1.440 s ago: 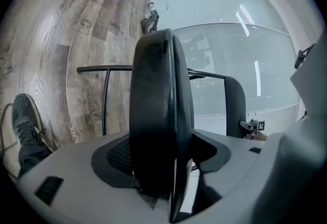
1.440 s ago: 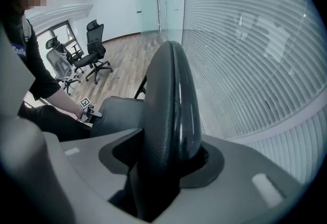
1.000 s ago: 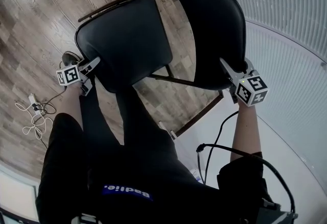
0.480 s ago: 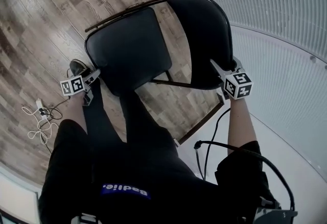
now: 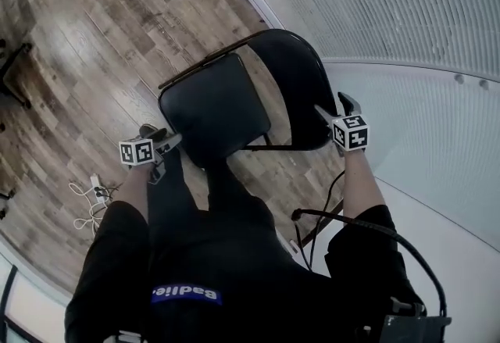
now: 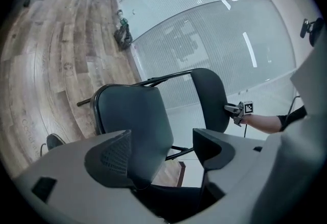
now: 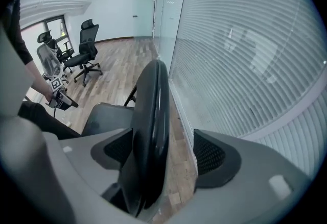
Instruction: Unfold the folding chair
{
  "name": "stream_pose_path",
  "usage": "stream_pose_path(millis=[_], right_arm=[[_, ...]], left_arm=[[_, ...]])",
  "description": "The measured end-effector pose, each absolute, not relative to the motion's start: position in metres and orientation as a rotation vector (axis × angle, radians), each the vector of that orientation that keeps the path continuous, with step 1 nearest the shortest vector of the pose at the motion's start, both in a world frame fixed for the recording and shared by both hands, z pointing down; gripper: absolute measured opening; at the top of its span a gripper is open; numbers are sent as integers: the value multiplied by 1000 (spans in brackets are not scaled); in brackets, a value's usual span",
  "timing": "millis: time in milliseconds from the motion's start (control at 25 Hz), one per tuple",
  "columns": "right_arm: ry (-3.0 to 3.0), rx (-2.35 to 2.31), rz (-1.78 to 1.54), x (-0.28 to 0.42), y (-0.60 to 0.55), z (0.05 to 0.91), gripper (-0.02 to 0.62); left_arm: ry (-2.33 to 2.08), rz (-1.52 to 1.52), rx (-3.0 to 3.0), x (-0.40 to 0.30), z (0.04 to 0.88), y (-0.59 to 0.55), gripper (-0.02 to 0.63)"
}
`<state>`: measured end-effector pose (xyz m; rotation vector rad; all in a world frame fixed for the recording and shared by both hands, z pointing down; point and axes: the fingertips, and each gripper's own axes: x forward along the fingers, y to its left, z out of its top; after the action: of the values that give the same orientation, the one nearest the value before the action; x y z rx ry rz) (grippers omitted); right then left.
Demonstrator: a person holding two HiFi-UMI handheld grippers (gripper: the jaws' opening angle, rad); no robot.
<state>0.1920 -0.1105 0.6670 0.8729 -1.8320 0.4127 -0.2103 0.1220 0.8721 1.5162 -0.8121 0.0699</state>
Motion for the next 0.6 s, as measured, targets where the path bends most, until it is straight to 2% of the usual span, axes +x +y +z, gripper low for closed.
stream_pose_path(millis=[400,600], right_arm=[[-2034,1003,361,167,-90,575,340],[-2183,1170,533,151,-76,545,324]], left_arm=[[-766,6,1703,-173,724,84,356],[-728,28,1875,-153,647,56,356]])
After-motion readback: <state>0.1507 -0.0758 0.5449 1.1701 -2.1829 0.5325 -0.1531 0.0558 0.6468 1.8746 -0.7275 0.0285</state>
